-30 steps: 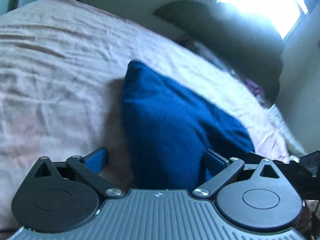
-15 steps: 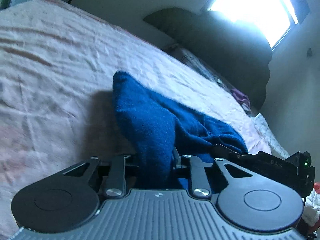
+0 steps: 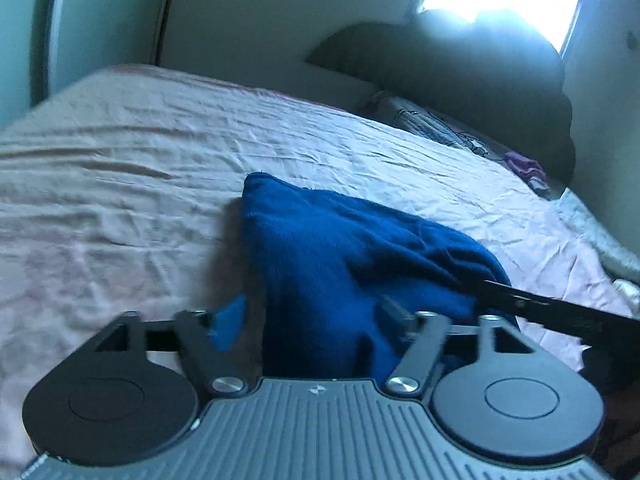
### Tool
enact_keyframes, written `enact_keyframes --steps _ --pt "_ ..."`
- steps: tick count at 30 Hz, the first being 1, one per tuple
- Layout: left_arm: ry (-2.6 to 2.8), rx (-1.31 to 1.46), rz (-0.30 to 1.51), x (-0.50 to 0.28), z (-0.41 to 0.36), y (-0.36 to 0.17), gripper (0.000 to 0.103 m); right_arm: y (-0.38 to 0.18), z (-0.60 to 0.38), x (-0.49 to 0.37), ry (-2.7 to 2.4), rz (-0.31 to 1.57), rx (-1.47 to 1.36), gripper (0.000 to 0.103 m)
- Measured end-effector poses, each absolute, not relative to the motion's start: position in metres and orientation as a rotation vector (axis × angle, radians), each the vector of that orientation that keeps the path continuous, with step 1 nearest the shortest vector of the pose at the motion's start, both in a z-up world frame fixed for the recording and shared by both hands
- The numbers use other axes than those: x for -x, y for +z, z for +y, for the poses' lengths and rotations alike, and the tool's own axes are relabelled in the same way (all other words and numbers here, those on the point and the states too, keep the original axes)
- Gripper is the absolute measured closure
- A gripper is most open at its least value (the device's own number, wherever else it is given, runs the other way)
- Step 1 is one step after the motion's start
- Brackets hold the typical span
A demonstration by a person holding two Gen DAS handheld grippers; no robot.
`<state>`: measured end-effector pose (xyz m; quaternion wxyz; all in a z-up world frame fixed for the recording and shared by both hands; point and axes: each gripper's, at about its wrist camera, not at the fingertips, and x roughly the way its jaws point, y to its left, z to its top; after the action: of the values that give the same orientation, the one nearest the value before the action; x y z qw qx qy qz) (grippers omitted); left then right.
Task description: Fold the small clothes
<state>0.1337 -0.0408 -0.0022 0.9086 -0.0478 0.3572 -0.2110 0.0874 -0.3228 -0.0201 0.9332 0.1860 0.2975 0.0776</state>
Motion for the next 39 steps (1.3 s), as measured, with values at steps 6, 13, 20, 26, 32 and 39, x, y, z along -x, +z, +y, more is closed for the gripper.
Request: enact_keyframes --steps 6,13,20,26,32,39 --pt "-0.449 0.067 0.784 -0.102 -0.047 -0.018 0.031 -0.048 -0.325 -0.066 0.297 0.722 -0.484 0.025" --pt "-0.46 0.157 0.803 -0.095 -0.032 -0.025 0.087 -0.061 -0.34 -0.054 0.333 0.705 -0.641 0.086" --pt "-0.436 0.112 0.829 -0.089 -0.026 -0.021 0.086 -0.054 -0.337 -0.037 0.263 0.687 -0.646 0.083" --pt "-0.354 0.0 0.727 -0.062 -0.04 -0.016 0.024 -0.019 -0.305 -0.007 0.087 0.6 -0.352 0.068" --pt "-0.312 -0.053 0.718 -0.045 -0.055 -0.024 0.016 -0.02 -0.256 -0.007 0.115 0.599 -0.127 0.024" --pt "-0.267 -0.072 0.73 -0.036 -0.05 -0.032 0.013 -0.031 -0.262 -0.004 0.032 0.656 -0.185 0.007"
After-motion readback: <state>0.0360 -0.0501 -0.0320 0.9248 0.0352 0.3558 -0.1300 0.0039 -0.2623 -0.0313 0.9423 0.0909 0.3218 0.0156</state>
